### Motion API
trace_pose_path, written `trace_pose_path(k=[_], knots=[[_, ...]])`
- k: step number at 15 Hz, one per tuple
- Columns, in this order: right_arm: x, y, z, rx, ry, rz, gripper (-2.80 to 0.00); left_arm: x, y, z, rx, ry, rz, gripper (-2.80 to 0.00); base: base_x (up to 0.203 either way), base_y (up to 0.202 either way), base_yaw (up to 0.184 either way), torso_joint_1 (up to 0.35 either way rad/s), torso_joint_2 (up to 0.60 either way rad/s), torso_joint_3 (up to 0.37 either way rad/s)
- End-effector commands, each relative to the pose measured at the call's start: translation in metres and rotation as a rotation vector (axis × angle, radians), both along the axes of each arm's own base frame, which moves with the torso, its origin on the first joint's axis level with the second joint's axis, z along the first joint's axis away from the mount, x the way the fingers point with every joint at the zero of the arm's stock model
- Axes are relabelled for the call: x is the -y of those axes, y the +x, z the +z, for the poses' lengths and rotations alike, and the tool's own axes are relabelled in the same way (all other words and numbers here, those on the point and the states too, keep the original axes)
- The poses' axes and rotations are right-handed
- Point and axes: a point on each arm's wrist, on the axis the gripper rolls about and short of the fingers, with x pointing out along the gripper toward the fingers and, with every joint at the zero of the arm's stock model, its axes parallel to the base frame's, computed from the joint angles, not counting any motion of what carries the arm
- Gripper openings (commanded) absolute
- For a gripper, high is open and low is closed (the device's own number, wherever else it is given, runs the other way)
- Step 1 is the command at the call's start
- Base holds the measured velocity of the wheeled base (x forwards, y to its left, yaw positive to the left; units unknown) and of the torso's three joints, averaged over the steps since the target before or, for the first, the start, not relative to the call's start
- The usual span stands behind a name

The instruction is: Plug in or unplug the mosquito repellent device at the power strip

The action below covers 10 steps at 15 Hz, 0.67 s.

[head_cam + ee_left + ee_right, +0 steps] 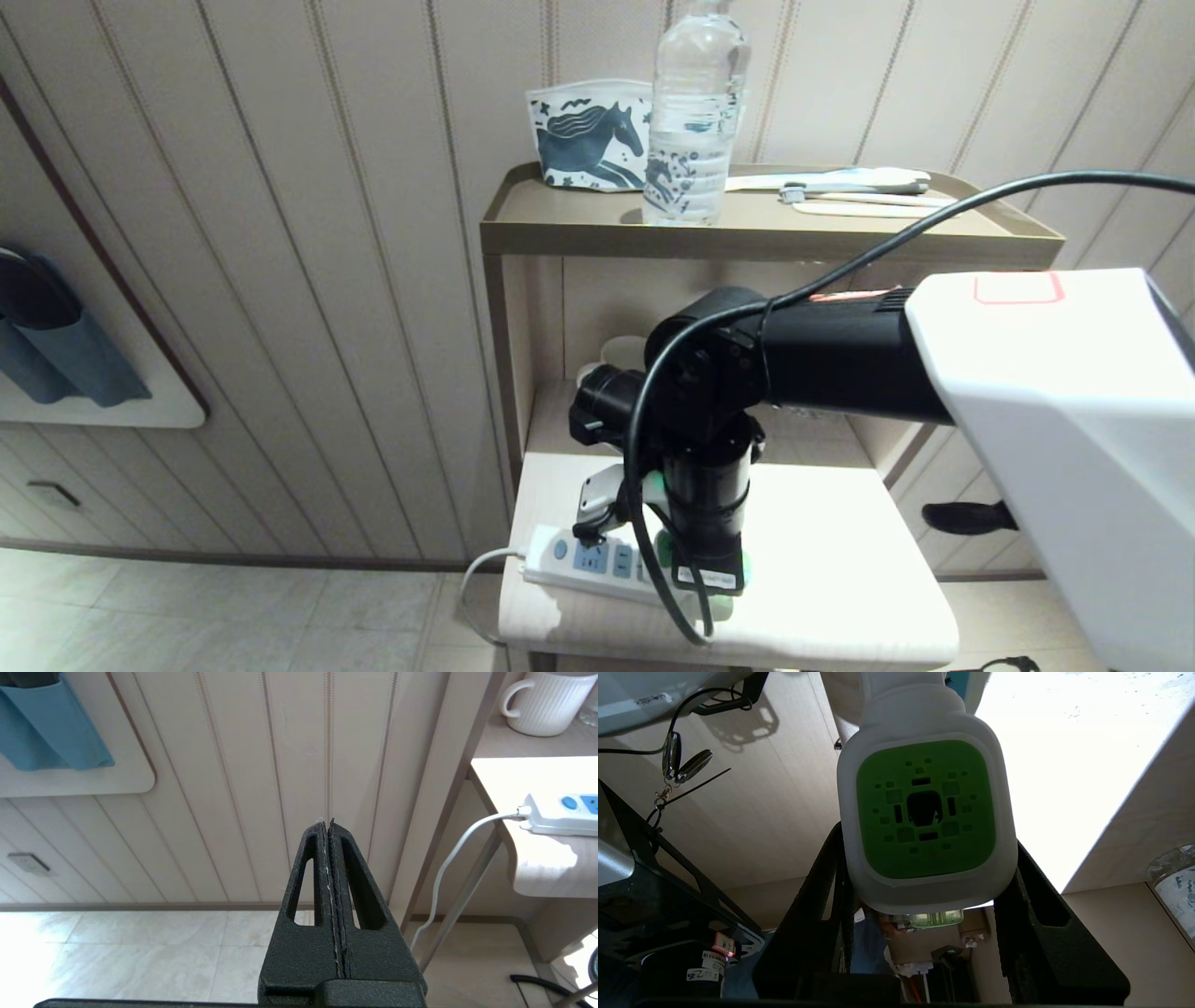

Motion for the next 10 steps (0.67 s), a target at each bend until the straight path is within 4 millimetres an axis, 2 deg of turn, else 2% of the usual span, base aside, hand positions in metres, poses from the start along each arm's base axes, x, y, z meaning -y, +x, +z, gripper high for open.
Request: trace_pose_path(k=[1, 4, 6, 8, 10], knots=[[0.005, -0.005, 0.017, 0.032, 0.031, 0.001, -2.80, 0.000, 0.000, 0.000, 0.000, 0.001, 0.000, -2.80, 0.000, 0.000, 0.000, 0.000, 0.00, 0.000], [0.021, -0.009, 0.042, 0.081, 0.086, -0.048, -2.80, 0.000, 0.000, 0.000, 0.000, 0.001, 0.000, -2.80, 0.000, 0.000, 0.000, 0.000, 0.00, 0.000], [0.038, -0.010, 0.057, 0.101, 0.117, -0.105, -2.80, 0.000, 0.000, 0.000, 0.000, 0.001, 0.000, -2.80, 0.000, 0.000, 0.000, 0.000, 0.00, 0.000], [0.058, -0.010, 0.062, 0.110, 0.142, -0.220, -2.80, 0.000, 0.000, 0.000, 0.000, 0.001, 0.000, -2.80, 0.000, 0.000, 0.000, 0.000, 0.00, 0.000], [0.067, -0.009, 0.063, 0.172, 0.243, -0.370, -2.80, 0.000, 0.000, 0.000, 0.000, 0.001, 0.000, -2.80, 0.000, 0.000, 0.000, 0.000, 0.00, 0.000]])
